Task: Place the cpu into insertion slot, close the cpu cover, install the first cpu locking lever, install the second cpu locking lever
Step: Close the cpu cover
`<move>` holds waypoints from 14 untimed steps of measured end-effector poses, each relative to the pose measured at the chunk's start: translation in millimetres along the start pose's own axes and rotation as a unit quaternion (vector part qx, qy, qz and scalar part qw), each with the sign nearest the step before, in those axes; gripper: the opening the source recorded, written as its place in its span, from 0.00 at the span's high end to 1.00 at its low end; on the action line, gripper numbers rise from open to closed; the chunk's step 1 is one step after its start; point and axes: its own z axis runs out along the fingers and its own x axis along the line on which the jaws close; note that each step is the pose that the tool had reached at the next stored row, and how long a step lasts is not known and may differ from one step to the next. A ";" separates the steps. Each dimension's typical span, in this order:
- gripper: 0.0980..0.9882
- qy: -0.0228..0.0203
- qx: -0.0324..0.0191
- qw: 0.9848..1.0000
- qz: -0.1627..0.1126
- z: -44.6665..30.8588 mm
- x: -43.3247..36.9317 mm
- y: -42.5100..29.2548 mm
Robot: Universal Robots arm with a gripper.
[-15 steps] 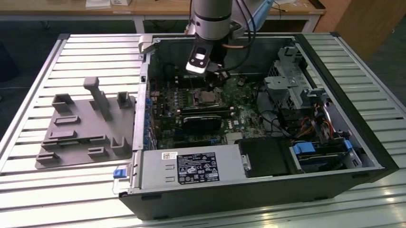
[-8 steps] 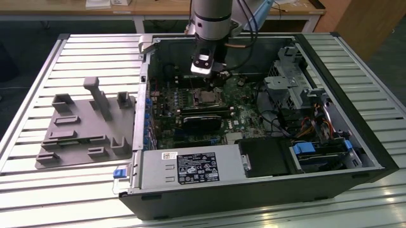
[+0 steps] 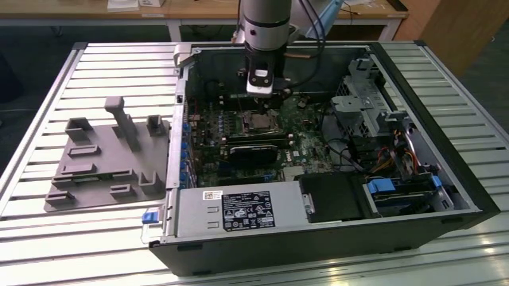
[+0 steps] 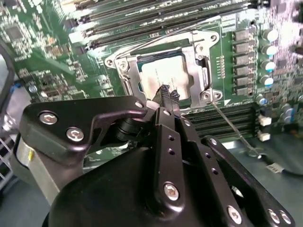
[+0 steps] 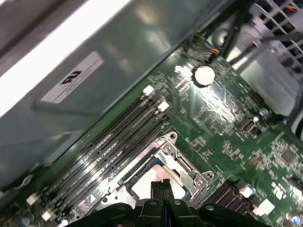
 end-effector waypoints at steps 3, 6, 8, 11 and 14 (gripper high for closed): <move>1.00 0.001 -0.001 1.000 -0.026 0.0 0.0 0.0; 1.00 0.002 -0.002 0.999 -0.053 0.2 0.0 0.0; 1.00 0.003 -0.002 0.997 -0.071 0.4 0.0 0.0; 1.00 0.004 -0.003 0.995 -0.099 0.7 0.0 0.0; 1.00 0.005 -0.003 0.992 -0.125 1.0 0.0 -0.1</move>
